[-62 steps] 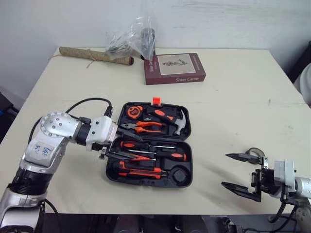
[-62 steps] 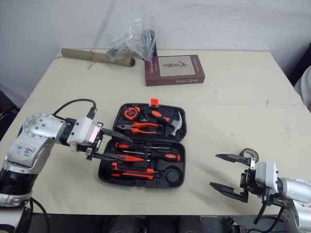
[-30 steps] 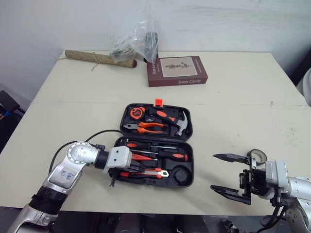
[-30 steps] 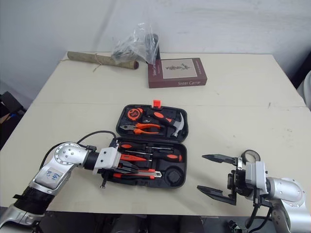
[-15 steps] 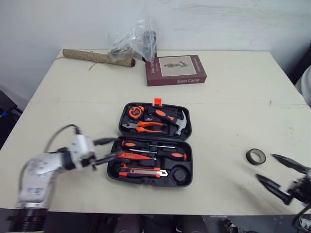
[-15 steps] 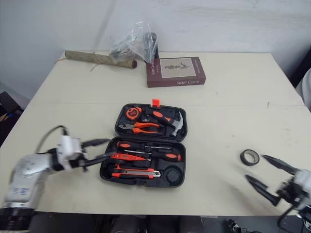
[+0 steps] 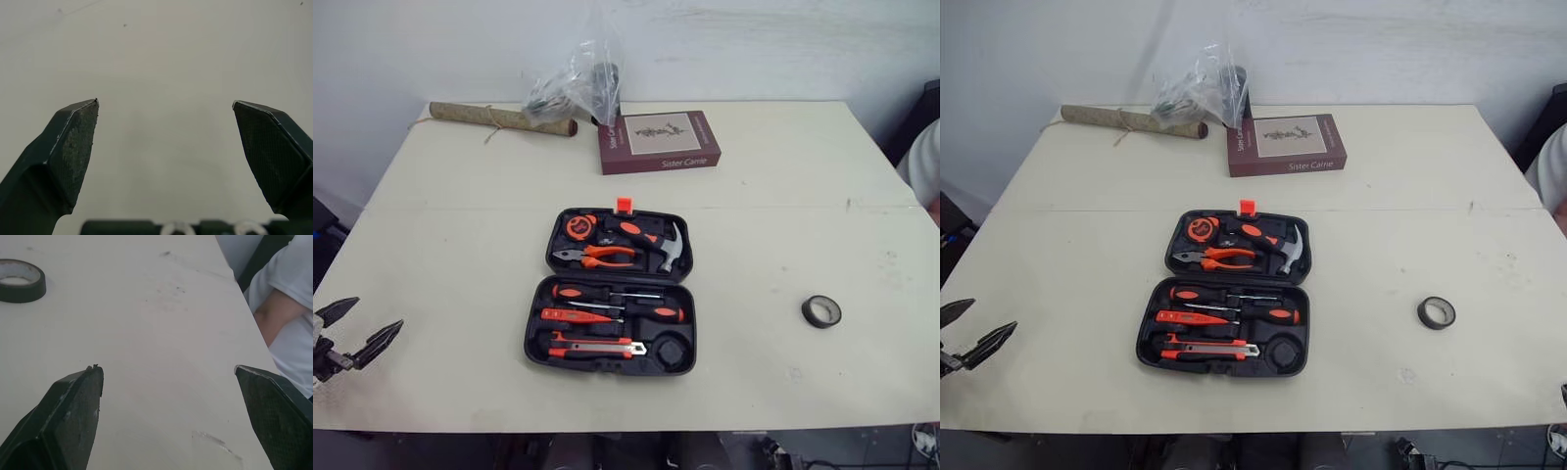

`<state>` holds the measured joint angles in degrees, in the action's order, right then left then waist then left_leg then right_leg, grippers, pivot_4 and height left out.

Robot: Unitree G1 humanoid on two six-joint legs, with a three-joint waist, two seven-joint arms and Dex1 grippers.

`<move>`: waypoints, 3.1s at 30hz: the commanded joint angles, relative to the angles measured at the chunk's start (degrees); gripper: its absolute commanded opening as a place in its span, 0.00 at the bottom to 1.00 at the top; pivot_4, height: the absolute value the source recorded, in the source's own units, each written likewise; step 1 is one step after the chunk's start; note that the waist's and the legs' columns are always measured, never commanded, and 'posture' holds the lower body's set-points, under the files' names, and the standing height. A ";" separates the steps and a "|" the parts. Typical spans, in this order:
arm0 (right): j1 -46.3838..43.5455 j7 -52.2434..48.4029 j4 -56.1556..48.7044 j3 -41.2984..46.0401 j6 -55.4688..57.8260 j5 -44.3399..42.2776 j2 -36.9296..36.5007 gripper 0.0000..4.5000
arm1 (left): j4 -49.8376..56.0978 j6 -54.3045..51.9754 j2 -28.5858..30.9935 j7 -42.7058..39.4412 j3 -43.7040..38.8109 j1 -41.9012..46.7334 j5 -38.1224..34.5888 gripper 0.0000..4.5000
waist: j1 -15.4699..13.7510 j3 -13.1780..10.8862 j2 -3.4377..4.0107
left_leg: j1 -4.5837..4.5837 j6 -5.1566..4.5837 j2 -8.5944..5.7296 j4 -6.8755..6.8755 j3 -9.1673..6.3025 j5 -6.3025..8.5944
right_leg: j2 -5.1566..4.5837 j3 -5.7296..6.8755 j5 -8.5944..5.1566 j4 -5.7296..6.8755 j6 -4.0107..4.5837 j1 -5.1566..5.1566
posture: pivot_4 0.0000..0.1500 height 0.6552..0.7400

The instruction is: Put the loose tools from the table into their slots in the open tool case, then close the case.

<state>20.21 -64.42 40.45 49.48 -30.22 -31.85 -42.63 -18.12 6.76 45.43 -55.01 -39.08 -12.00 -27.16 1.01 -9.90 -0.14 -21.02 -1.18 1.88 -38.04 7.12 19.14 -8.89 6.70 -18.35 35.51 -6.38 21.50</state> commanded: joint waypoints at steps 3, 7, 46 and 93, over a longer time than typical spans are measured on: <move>-2.83 4.96 -13.27 -4.44 5.62 1.49 -2.83 1.00 | 20.78 -8.17 -2.88 1.70 6.23 2.03 -5.92 0.99 | -0.01 -0.05 0.12 | -0.05 0.19 -0.03 0.00 0.01 -0.09 | 0.00 0.00 0.00 0.01 0.00 0.03 | 1.00 1.00; -2.17 5.26 -28.85 -9.92 21.36 1.36 -8.70 1.00 | 32.83 -17.63 -2.68 1.62 14.02 9.45 -12.67 0.99 | -0.40 -0.07 0.23 | -0.08 0.06 0.05 0.00 -0.01 -0.30 | 0.19 0.00 0.00 0.06 0.00 0.04 | 1.00 1.00; -26.24 3.24 -47.30 -51.40 67.47 18.43 -32.20 0.34 | 47.77 -23.89 -6.89 -4.40 43.18 23.76 -4.26 1.00 | -2.14 -0.23 0.03 | -0.34 -0.22 -0.09 -0.15 0.02 -0.46 | 0.57 0.12 0.06 -0.19 -0.12 0.06 | 1.00 1.00; -64.00 -23.29 -66.46 -91.15 64.81 32.74 -12.67 0.02 | 51.15 -21.69 -0.19 -4.53 31.52 9.36 -3.96 1.00 | -0.80 -0.41 -0.11 | -0.51 -0.17 -0.10 -0.19 -0.23 -0.45 | 0.39 0.82 0.05 -0.26 -0.09 0.07 | 1.00 1.00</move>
<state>-43.79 -86.77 -27.37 -40.21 34.20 -3.18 -53.41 31.10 -15.53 45.52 -59.71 -6.86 -2.80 -30.09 0.21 -10.31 -0.25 -21.53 -1.35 1.77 -38.23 6.90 18.69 -8.49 7.51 -18.30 35.25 -6.47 21.56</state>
